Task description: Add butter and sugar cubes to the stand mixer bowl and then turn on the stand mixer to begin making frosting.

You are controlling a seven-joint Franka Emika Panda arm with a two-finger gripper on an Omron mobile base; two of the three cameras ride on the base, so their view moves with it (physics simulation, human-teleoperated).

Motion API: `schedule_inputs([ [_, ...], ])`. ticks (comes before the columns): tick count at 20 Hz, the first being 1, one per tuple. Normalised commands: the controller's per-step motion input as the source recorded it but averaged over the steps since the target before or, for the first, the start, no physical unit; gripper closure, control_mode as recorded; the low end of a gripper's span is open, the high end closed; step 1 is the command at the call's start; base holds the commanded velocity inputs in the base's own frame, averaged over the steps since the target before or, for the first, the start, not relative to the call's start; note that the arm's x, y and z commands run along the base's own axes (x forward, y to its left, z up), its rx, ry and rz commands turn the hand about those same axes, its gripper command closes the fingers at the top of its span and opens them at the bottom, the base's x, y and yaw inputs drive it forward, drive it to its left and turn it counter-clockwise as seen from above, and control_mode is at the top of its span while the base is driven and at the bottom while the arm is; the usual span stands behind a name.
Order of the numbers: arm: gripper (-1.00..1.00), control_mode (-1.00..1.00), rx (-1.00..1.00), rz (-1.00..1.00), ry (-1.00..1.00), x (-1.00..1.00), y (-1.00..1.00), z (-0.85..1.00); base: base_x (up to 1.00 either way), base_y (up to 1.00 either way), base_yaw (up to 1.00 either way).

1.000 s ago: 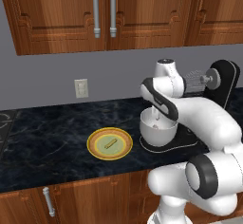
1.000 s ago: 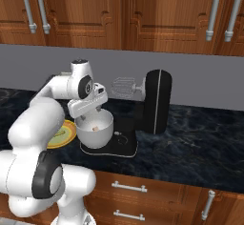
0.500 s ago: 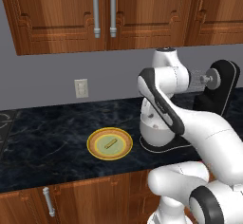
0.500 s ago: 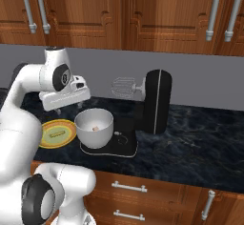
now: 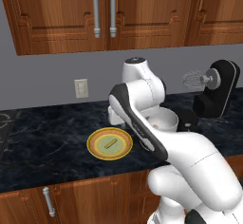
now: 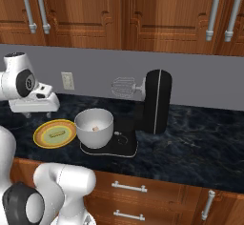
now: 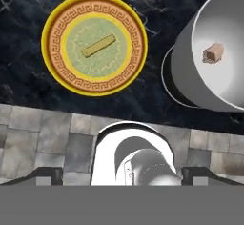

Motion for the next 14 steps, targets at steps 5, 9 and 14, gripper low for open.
schedule_inputs([
  [5,-1.00,-1.00,0.00,-0.48,0.00,0.27,0.51,-0.52,0.00,0.00,0.00],
  [9,-1.00,-1.00,0.00,-0.43,0.00,0.50,0.29,-0.60,0.00,0.00,0.00],
  [14,-1.00,-1.00,0.00,-0.41,0.01,0.64,0.03,-0.49,0.00,0.00,0.00],
])
